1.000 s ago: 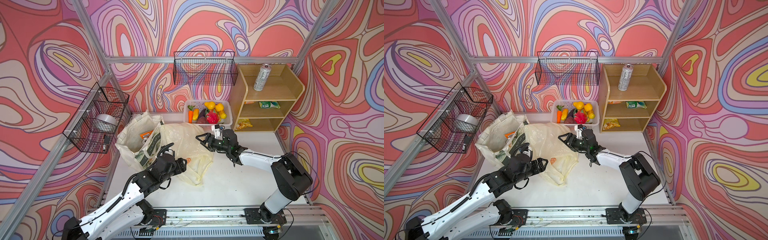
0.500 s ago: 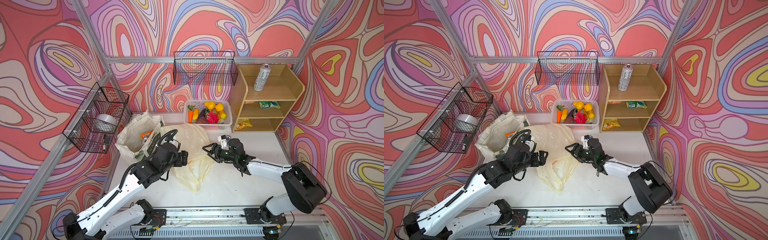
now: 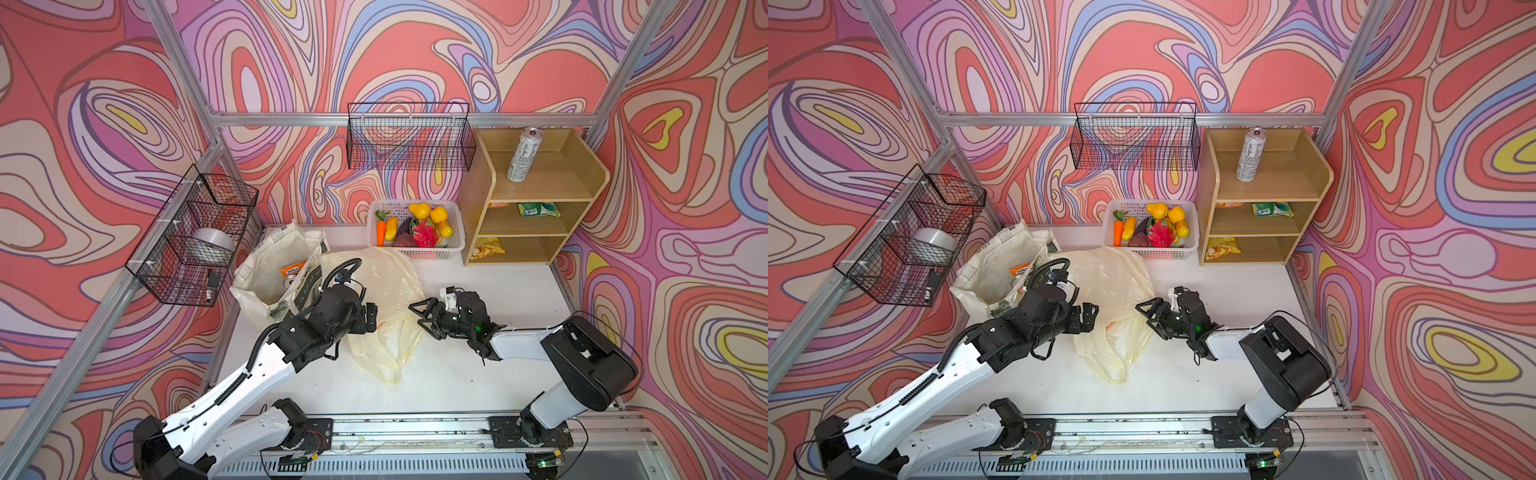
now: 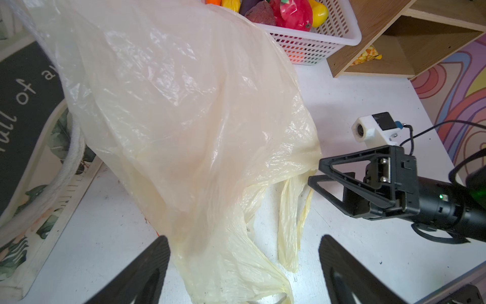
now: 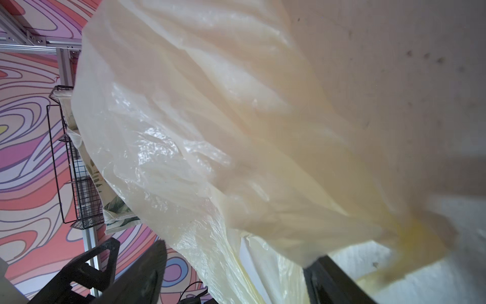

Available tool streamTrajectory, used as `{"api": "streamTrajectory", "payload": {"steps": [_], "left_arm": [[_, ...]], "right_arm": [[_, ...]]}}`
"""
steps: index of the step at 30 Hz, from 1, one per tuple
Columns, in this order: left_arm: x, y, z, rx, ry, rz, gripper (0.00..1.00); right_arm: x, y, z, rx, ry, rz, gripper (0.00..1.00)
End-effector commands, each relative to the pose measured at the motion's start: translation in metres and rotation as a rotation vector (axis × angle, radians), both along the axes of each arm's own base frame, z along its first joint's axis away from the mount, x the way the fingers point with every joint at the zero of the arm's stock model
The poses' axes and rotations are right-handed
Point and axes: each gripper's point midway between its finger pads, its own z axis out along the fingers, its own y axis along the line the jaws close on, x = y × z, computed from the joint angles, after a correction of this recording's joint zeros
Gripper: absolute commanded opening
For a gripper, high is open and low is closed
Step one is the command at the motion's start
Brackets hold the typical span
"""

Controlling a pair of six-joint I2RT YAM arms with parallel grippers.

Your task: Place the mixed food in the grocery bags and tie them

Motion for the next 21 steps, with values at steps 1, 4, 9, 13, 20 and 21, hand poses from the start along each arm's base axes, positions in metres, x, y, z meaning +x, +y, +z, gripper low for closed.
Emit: {"api": "streamTrajectory", "payload": {"steps": [1,4,9,13,20,21], "left_arm": [[-0.003,0.006,-0.007,0.015,0.008,0.018,0.92],[-0.004,0.007,-0.008,0.016,0.009,0.020,0.93],[-0.007,0.010,-0.008,0.023,-0.002,0.011,0.98],[-0.008,0.013,-0.007,0.041,-0.008,0.004,0.99],[-0.009,0.009,-0.002,0.041,-0.020,-0.027,1.00],[-0.009,0.007,0.001,0.041,-0.024,-0.041,1.00]], "right_arm": [[0.018,0.008,0.022,0.066,-0.073,-0.023,0.82],[0.028,0.014,0.024,0.067,-0.089,-0.021,0.75],[0.043,0.025,0.030,0.080,-0.119,-0.011,0.61],[0.051,0.029,0.036,0.082,-0.143,-0.001,0.42],[0.056,0.027,0.035,0.084,-0.139,0.016,0.00],[0.055,0.027,0.034,0.076,-0.133,0.022,0.00]]}}
